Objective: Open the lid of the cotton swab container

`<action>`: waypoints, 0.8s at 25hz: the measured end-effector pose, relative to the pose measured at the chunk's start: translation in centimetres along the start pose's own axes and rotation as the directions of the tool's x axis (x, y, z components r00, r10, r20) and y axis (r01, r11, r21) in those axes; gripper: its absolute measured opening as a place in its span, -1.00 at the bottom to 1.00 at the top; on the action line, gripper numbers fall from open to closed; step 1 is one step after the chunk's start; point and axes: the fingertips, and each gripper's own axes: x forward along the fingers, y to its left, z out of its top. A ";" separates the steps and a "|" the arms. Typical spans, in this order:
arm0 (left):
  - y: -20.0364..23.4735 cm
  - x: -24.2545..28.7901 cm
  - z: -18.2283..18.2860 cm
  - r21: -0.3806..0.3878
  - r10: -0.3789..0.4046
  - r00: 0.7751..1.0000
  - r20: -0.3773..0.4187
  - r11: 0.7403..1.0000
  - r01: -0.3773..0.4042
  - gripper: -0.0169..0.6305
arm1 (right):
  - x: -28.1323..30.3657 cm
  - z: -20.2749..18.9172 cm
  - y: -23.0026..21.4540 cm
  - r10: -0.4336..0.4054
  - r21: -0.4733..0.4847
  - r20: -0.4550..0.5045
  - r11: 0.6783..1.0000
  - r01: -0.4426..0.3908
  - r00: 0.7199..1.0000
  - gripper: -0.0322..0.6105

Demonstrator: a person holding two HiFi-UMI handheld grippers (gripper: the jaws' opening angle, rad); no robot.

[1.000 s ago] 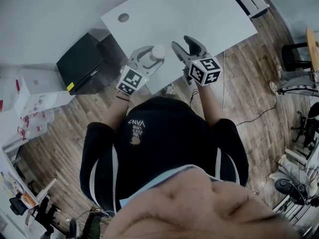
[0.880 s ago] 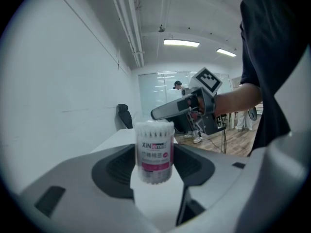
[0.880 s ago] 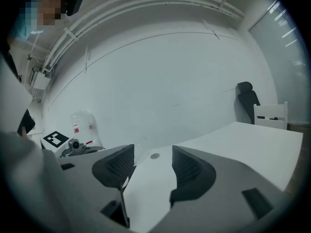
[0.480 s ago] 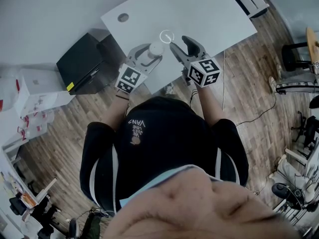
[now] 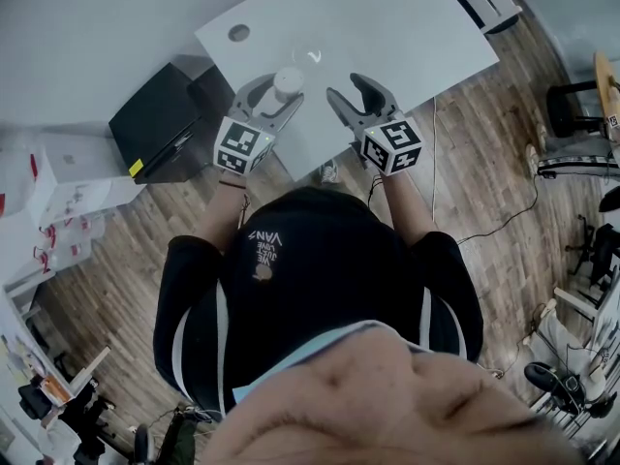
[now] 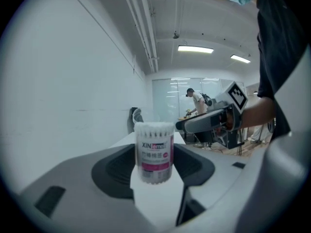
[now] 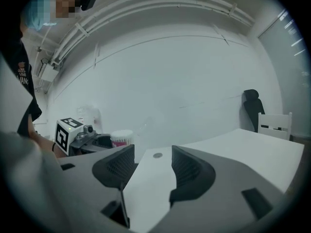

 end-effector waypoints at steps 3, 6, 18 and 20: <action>0.7 -0.2 0.5 -0.015 0.017 1.000 0.007 1.000 -0.016 -0.17 | 0.2 -0.7 0.3 -0.002 -0.019 -0.023 1.000 0.001 1.000 -0.15; 1.1 -0.2 0.6 -0.027 0.022 1.000 0.016 0.999 -0.022 -0.17 | 0.2 -1.0 0.3 -0.007 -0.034 -0.031 0.999 0.006 1.000 -0.23; 0.4 -0.3 0.4 -0.044 0.004 1.000 0.018 0.999 -0.003 -0.17 | 0.4 -1.5 0.6 -0.024 -0.051 -0.035 0.998 0.023 0.999 -0.56; 0.3 -0.3 0.3 -0.046 0.000 1.000 0.015 0.999 0.000 -0.17 | 0.4 -1.6 0.7 -0.027 -0.054 -0.034 0.998 0.025 0.999 -0.64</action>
